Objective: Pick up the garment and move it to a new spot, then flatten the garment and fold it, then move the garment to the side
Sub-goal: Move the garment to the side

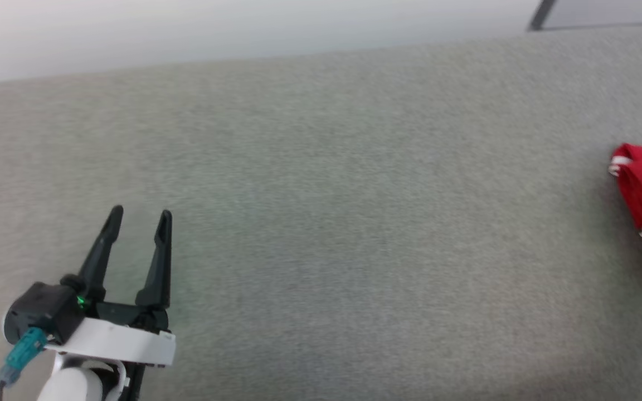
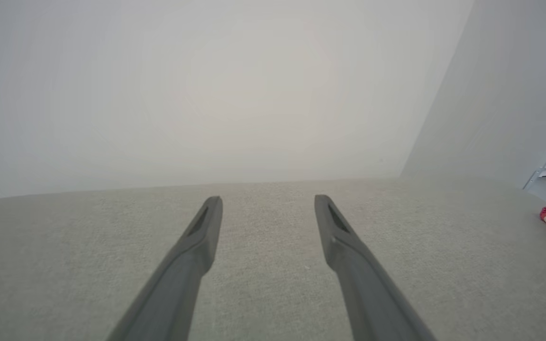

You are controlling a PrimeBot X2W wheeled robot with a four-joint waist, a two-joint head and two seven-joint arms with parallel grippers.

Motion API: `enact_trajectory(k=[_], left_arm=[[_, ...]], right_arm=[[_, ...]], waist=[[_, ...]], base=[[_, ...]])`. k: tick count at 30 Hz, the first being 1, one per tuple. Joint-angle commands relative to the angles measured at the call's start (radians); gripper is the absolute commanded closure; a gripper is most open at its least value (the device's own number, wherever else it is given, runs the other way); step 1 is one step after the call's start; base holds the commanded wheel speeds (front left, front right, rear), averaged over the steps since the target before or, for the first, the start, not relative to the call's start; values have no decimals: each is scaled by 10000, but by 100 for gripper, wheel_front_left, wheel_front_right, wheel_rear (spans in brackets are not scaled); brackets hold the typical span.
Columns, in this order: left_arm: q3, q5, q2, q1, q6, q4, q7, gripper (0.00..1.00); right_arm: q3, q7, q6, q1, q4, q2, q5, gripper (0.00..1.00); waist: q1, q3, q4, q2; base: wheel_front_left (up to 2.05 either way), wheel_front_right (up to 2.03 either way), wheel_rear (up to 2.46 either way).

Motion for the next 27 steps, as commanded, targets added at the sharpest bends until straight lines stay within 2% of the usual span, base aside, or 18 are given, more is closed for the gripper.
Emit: enact_trajectory(k=[1, 5, 17, 23, 27], left_arm=[[48, -16, -94, 128, -19, 111, 5, 0], [208, -57, -195, 241, -19, 389, 5, 0], [534, -135, -181, 662, -18, 1368, 5, 0], [468, -201, -263, 1083, -18, 1633, 5, 0], [473, -169, -365, 1499, -18, 1636, 5, 0]], right_arm=[[341, -149, -12, 306, -398, 43, 266, 0], [916, -547, -12, 716, -1197, 240, 650, 0], [2085, -2005, -12, 2077, -2557, 1471, 1040, 0], [2090, -2258, -12, 3170, -3104, 1685, 1146, 0], [1662, -2223, -12, 4075, -3657, 1736, 1162, 0]], waist=[[0, -599, 699, 0], [0, -883, 1114, 0], [0, -1864, 1947, 0], [0, -2304, 2019, 0], [0, -2598, 1970, 0]], base=[[0, 0, 0], [0, 0, 0], [0, 0, 0], [0, 0, 0], [0, 0, 0]])
